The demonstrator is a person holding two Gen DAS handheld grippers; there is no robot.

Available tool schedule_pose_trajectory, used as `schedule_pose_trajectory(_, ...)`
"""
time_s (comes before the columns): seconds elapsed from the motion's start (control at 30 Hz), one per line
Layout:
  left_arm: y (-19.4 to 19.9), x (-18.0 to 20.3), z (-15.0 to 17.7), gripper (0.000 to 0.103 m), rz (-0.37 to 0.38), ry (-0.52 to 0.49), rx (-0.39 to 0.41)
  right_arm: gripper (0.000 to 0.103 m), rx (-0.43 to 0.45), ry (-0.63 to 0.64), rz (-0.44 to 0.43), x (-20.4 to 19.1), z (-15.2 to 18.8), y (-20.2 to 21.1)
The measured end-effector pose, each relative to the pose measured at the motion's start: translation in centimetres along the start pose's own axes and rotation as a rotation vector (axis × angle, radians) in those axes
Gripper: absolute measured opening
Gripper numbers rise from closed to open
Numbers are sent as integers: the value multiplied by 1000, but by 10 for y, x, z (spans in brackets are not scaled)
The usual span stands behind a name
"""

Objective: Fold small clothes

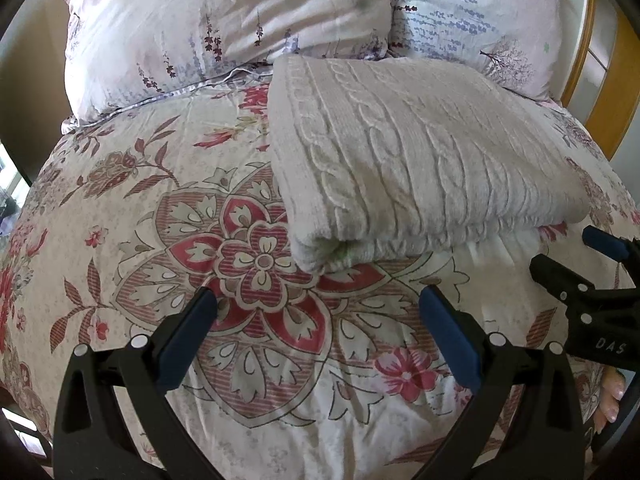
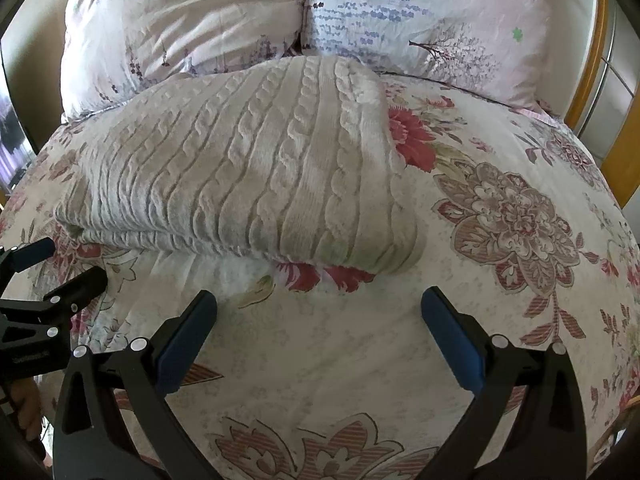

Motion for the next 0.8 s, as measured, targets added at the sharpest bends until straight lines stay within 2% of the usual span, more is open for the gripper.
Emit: schedule_pose_trajectory(0.8,-1,-2,-1,101,8,-1,18,102,10,-17,-4,0,3,0)
Point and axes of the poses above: each gripper's, at about its wrist camera, not at the fingertips, and y roughly against the way its jaws point, x to its right, z to its underside, the point moved 4 cm from there along -y, roughly the way its jaws point, and after that the axes turned 2 degrees about y, right-handed, at the moved point
